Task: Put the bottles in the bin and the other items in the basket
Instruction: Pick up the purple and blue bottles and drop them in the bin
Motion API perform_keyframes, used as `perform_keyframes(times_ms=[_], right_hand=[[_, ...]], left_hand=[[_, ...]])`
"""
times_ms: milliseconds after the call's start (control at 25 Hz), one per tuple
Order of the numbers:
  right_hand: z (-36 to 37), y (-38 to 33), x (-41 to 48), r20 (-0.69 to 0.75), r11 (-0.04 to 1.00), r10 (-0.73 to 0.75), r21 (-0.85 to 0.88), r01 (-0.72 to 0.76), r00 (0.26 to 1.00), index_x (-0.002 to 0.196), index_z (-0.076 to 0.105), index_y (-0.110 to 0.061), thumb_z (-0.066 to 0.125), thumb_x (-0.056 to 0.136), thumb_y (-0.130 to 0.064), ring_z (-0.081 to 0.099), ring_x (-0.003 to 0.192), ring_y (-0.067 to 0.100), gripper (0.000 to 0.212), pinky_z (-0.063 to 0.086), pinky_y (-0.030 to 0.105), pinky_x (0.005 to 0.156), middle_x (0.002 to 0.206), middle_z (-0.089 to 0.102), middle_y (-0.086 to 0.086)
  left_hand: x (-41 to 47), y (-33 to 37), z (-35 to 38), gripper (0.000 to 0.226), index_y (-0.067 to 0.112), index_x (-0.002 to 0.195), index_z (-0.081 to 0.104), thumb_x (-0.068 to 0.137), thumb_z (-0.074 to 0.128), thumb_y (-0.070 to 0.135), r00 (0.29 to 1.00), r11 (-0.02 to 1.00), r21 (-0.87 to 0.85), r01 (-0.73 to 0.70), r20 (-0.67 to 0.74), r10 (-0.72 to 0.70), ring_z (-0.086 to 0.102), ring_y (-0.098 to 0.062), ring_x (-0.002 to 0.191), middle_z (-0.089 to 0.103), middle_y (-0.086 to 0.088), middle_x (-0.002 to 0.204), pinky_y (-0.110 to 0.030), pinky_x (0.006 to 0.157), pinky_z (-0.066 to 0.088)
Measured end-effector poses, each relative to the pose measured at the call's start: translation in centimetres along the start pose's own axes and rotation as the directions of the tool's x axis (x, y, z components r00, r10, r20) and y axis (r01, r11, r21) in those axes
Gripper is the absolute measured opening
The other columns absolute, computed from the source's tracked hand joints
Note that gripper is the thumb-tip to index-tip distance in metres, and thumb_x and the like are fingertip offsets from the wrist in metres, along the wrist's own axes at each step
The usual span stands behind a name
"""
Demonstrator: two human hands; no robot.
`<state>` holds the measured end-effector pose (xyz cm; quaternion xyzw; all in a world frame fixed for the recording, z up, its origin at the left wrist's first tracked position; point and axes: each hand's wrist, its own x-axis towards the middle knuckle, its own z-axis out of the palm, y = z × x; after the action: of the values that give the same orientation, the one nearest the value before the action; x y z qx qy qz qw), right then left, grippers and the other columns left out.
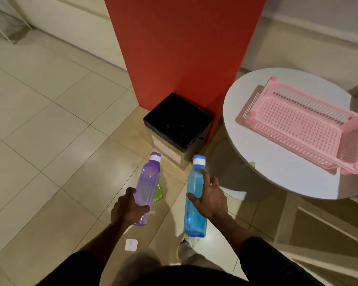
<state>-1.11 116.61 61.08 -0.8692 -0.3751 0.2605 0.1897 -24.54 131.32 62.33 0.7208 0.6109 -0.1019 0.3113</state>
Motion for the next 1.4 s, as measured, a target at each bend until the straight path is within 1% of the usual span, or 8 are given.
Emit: perform_keyframes(times_ms=[160, 400, 600, 720, 920, 1040, 1160, 1400], right_hand=[[-2.7, -0.1, 6.9, 0.006, 1.000, 0.004, 0.025, -0.004, 1.000, 0.156, 0.016, -0.031, 0.073, 0.085, -0.057, 0.062, 0.097, 0.019, 0.094, 0.057, 0.034, 0.078, 0.130, 0.047, 0.001], [-3.0, -1.7, 14.6, 0.008, 0.994, 0.074, 0.075, -0.075, 0.997, 0.155, 0.017, -0.033, 0.073, 0.083, -0.057, 0.055, 0.089, 0.014, 0.094, 0.057, 0.033, 0.074, 0.126, 0.049, 0.001], [-3.1, -2.8, 19.4, 0.010, 0.993, 0.111, 0.047, -0.112, 0.994, 0.154, 0.015, -0.036, 0.072, 0.083, -0.060, 0.060, 0.092, 0.017, 0.094, 0.055, 0.029, 0.072, 0.131, 0.050, 0.002], [-3.9, -4.2, 23.1, 0.016, 0.990, 0.139, 0.020, -0.139, 0.990, 0.154, 0.015, -0.035, 0.073, 0.084, -0.059, 0.067, 0.096, 0.024, 0.095, 0.057, 0.034, 0.075, 0.129, 0.051, 0.004], [-4.2, -5.6, 31.1, 0.006, 0.966, 0.255, 0.045, -0.255, 0.967, 0.150, 0.021, -0.033, 0.075, 0.083, -0.058, 0.069, 0.098, 0.028, 0.090, 0.058, 0.036, 0.075, 0.127, 0.053, 0.006], [-3.6, -5.7, 34.5, 0.038, 0.959, 0.260, 0.104, -0.262, 0.965, 0.149, 0.020, -0.036, 0.074, 0.082, -0.061, 0.069, 0.101, 0.028, 0.090, 0.062, 0.044, 0.082, 0.127, 0.055, 0.007], [-3.0, -5.4, 38.0, 0.048, 0.960, 0.250, 0.119, -0.254, 0.967, 0.149, 0.022, -0.038, 0.075, 0.079, -0.062, 0.069, 0.097, 0.027, 0.091, 0.062, 0.045, 0.081, 0.123, 0.056, 0.008], [-0.3, -3.6, 45.4, 0.031, 0.954, 0.253, 0.160, -0.255, 0.967, 0.148, 0.025, -0.036, 0.069, 0.067, -0.074, 0.069, 0.099, 0.032, 0.100, 0.062, 0.050, 0.082, 0.127, 0.059, 0.014]], left_hand=[[5.4, 6.3, -1.4, 0.079, 0.012, 0.142, 0.047, 0.080, 0.087, 0.040, 0.999, 0.999, 0.029, -0.030, -0.014, 0.031, 0.053, -0.015, 0.085, 0.070, -0.010, 0.118, -0.026, 0.072, 0.042], [13.4, 10.4, -2.8, 0.080, 0.015, 0.141, 0.047, 0.076, 0.088, 0.040, 0.997, 0.999, 0.014, -0.043, 0.058, 0.042, 0.057, -0.015, 0.084, 0.065, 0.000, 0.104, -0.018, 0.058, 0.037], [18.9, 12.5, -3.9, 0.085, 0.013, 0.140, 0.046, 0.074, 0.088, 0.046, 0.991, 0.997, 0.030, -0.072, 0.114, 0.068, 0.060, -0.020, 0.081, 0.071, -0.007, 0.109, -0.029, 0.069, 0.050], [23.5, 14.4, -5.5, 0.088, 0.016, 0.139, 0.047, 0.070, 0.089, 0.048, 0.990, 0.997, 0.020, -0.070, 0.125, 0.067, 0.069, -0.026, 0.087, 0.073, -0.006, 0.108, -0.036, 0.076, 0.059], [31.5, 18.1, -7.0, 0.080, 0.017, 0.135, 0.050, 0.070, 0.087, 0.048, 0.985, 0.994, 0.081, -0.077, 0.163, 0.063, 0.071, -0.030, 0.093, 0.074, -0.007, 0.107, -0.034, 0.077, 0.057], [34.1, 20.0, -6.7, 0.080, 0.018, 0.136, 0.052, 0.072, 0.086, 0.050, 0.983, 0.988, 0.109, -0.109, 0.162, 0.090, 0.072, -0.031, 0.098, 0.074, -0.007, 0.112, -0.036, 0.082, 0.059], [36.5, 22.1, -5.8, 0.079, 0.018, 0.140, 0.050, 0.076, 0.086, 0.048, 0.980, 0.985, 0.111, -0.133, 0.161, 0.115, 0.071, -0.031, 0.103, 0.074, -0.009, 0.118, -0.033, 0.077, 0.052], [41.9, 24.6, -3.6, 0.073, 0.018, 0.127, 0.054, 0.072, 0.083, 0.057, 0.986, 0.985, 0.130, -0.111, 0.136, 0.093, 0.069, -0.029, 0.085, 0.073, -0.008, 0.104, -0.036, 0.071, 0.056]])
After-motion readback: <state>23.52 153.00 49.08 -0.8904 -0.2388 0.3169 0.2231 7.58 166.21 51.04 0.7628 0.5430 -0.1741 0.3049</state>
